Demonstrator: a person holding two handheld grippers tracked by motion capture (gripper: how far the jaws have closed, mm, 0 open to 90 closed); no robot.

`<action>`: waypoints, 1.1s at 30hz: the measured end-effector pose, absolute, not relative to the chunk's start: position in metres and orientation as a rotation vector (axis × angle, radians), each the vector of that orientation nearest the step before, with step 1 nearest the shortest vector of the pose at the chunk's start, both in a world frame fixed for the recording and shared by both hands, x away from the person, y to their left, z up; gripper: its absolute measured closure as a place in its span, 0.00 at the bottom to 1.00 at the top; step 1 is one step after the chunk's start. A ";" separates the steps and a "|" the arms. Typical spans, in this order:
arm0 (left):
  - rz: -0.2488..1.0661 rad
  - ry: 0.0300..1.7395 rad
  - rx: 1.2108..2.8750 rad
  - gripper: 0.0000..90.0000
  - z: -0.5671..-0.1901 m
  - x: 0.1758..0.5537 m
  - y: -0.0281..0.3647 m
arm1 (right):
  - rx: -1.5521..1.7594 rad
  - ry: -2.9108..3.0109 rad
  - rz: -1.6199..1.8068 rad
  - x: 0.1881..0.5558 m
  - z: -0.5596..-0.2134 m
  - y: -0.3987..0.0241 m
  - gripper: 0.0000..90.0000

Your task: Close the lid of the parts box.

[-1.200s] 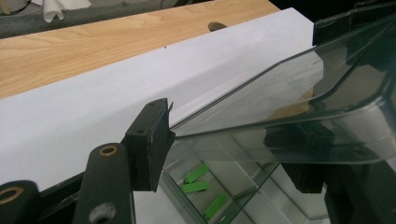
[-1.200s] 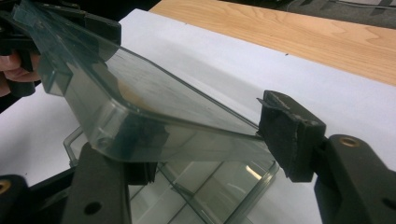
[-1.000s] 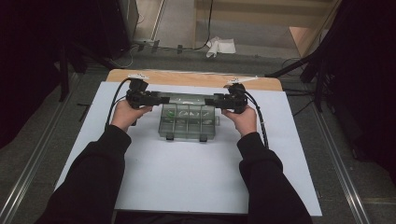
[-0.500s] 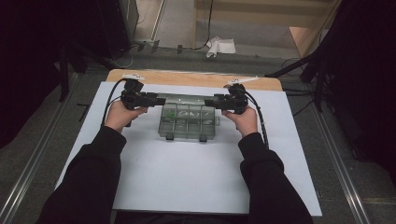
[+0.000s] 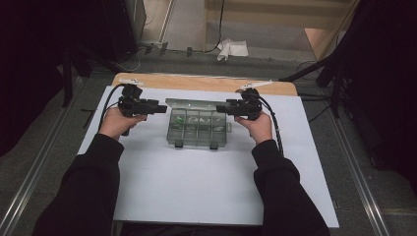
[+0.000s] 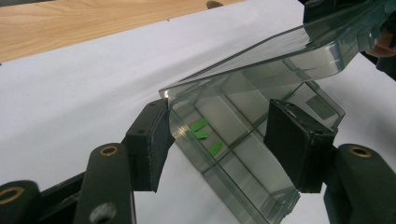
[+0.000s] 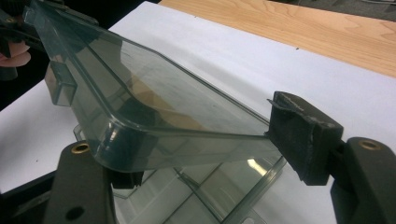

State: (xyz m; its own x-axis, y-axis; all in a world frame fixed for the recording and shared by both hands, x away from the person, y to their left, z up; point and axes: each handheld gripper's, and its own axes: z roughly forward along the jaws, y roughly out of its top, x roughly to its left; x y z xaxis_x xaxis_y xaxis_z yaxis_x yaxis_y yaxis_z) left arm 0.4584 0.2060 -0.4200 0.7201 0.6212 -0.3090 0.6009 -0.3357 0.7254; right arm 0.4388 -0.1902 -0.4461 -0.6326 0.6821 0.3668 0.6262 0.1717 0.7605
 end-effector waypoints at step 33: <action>0.116 0.911 2.027 0.99 -0.394 0.457 0.194 | 1.300 2.368 1.477 0.434 -0.443 -0.190 0.37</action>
